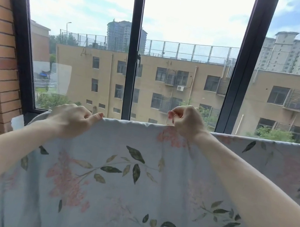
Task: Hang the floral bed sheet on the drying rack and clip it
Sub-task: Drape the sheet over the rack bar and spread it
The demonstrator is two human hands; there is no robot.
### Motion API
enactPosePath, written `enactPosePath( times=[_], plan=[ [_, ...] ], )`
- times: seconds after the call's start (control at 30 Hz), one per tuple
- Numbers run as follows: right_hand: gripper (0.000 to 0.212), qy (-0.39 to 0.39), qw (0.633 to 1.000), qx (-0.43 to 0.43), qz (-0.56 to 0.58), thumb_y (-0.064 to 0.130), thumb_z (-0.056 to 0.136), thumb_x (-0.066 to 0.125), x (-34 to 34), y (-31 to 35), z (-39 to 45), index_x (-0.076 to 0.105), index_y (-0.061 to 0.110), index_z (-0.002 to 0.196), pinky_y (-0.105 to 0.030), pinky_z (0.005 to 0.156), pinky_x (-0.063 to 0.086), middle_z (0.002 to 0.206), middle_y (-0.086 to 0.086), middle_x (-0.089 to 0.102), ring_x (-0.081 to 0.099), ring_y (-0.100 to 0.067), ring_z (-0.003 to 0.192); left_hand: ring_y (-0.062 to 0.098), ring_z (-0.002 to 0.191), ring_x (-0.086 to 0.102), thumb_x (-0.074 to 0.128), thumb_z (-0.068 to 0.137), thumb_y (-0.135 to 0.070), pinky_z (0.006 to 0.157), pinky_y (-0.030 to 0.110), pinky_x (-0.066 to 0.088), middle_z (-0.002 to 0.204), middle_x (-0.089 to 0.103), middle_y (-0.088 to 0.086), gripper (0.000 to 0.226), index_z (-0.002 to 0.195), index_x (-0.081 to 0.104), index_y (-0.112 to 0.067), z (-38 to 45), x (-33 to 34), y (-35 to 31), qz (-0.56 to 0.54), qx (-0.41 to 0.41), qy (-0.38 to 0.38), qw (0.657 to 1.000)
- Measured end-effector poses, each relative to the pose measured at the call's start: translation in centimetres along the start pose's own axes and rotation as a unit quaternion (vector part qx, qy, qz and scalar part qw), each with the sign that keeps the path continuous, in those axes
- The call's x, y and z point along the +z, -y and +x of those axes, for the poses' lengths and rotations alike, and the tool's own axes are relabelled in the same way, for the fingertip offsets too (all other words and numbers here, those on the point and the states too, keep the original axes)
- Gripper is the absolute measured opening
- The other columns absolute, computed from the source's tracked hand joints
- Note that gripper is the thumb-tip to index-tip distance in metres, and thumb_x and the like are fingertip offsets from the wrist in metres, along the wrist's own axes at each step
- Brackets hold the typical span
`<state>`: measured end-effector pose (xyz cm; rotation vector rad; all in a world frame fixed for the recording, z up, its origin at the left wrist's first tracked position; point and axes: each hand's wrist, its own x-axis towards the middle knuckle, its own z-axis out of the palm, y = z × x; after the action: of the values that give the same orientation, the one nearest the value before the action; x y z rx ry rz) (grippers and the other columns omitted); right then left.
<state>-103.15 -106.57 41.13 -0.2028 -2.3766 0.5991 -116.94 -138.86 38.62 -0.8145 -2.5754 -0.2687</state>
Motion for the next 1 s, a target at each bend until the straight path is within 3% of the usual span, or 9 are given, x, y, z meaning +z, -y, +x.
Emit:
enactPosePath(
  times=[0.07, 0.13, 0.27, 0.43, 0.53, 0.63, 0.8, 0.83, 1.0],
  plan=[
    [0.022, -0.016, 0.998, 0.008, 0.06, 0.021, 0.101, 0.065, -1.5, 0.9, 1.3, 0.077, 0.019, 0.084, -0.029, 0.064, 0.054, 0.07, 0.012, 0.069, 0.062, -0.009, 0.06, 0.018, 0.057, 0.06, 0.021, 0.1, -0.072, 0.058, 0.03, 0.039, 0.051, 0.057, -0.004, 0.078, 0.064, 0.055, -0.012, 0.0, -0.3, 0.4, 0.011, -0.009, 0.013, 1.0],
    [0.022, 0.05, 0.997, 0.005, 0.062, 0.028, 0.101, 0.066, -3.3, 1.9, 1.9, 0.077, 0.021, 0.083, -0.025, 0.069, 0.055, 0.073, 0.008, 0.072, 0.067, -0.008, 0.068, 0.018, 0.059, 0.062, 0.02, 0.099, -0.073, 0.057, 0.03, 0.039, 0.052, 0.059, -0.003, 0.081, 0.071, 0.062, -0.009, 0.0, -0.5, 1.0, 0.02, -0.023, 0.021, 0.999],
    [0.019, 0.181, 0.978, -0.008, -0.107, 0.047, 0.094, 0.069, -4.3, 0.5, -0.4, 0.078, 0.03, 0.097, -0.022, 0.076, 0.048, 0.094, 0.016, 0.072, 0.065, -0.003, 0.09, 0.019, 0.063, 0.064, 0.019, 0.099, -0.073, 0.062, 0.032, 0.043, 0.057, 0.064, 0.0, 0.081, 0.069, 0.058, -0.008, -0.1, -0.4, 1.5, 0.02, -0.03, 0.017, 0.999],
    [0.007, 0.045, 0.997, -0.014, -0.053, 0.038, 0.088, 0.079, -2.9, -3.3, -3.1, 0.08, 0.032, 0.089, -0.029, 0.081, 0.056, 0.087, 0.018, 0.074, 0.068, -0.006, 0.085, 0.019, 0.061, 0.065, 0.019, 0.098, -0.075, 0.063, 0.032, 0.045, 0.058, 0.066, 0.003, 0.082, 0.071, 0.059, -0.009, 0.0, -0.2, 0.8, 0.007, -0.018, 0.02, 1.0],
    [0.006, 0.031, 0.998, -0.015, -0.052, 0.031, 0.087, 0.075, -3.1, -4.0, -2.2, 0.079, 0.032, 0.082, -0.037, 0.076, 0.062, 0.079, 0.018, 0.074, 0.069, -0.004, 0.079, 0.021, 0.06, 0.065, 0.02, 0.098, -0.074, 0.062, 0.032, 0.043, 0.059, 0.067, 0.006, 0.075, 0.061, 0.048, -0.016, 0.1, -0.1, 0.1, -0.008, -0.012, 0.016, 1.0],
    [0.008, 0.029, 0.997, -0.028, -0.066, 0.029, 0.091, 0.072, -3.2, -4.1, -1.4, 0.076, 0.029, 0.084, -0.039, 0.08, 0.061, 0.083, 0.018, 0.073, 0.069, -0.008, 0.083, 0.019, 0.064, 0.066, 0.02, 0.099, -0.073, 0.062, 0.03, 0.044, 0.061, 0.068, 0.001, 0.079, 0.067, 0.06, -0.014, 0.1, -0.3, 0.0, 0.002, -0.019, 0.022, 1.0],
    [0.011, -0.138, 0.99, 0.023, 0.015, 0.022, 0.094, 0.068, -3.3, -2.7, 2.5, 0.077, 0.026, 0.09, -0.035, 0.083, 0.058, 0.081, 0.013, 0.071, 0.07, -0.015, 0.085, 0.016, 0.072, 0.066, 0.019, 0.098, -0.075, 0.064, 0.028, 0.045, 0.07, 0.071, -0.004, 0.079, 0.077, 0.073, -0.021, 0.5, -0.7, 0.9, 0.024, -0.04, 0.043, 0.998],
    [0.009, -0.125, 0.991, 0.037, 0.003, 0.024, 0.094, 0.069, -3.0, -2.6, 3.1, 0.078, 0.026, 0.091, -0.034, 0.084, 0.057, 0.084, 0.012, 0.073, 0.07, -0.015, 0.087, 0.015, 0.074, 0.066, 0.017, 0.097, -0.076, 0.067, 0.028, 0.045, 0.073, 0.071, -0.004, 0.08, 0.077, 0.073, -0.022, 0.7, -0.7, 1.1, 0.031, -0.048, 0.05, 0.997],
    [0.023, 0.158, 0.975, 0.142, -0.061, 0.041, 0.095, 0.071, -1.1, -3.0, 2.2, 0.079, 0.02, 0.09, -0.024, 0.075, 0.048, 0.086, 0.006, 0.071, 0.065, -0.013, 0.086, 0.02, 0.081, 0.066, 0.017, 0.098, -0.074, 0.069, 0.03, 0.042, 0.079, 0.07, 0.0, 0.077, 0.076, 0.065, -0.018, 1.8, -0.7, 1.5, 0.055, -0.1, 0.091, 0.989]
  ],
)
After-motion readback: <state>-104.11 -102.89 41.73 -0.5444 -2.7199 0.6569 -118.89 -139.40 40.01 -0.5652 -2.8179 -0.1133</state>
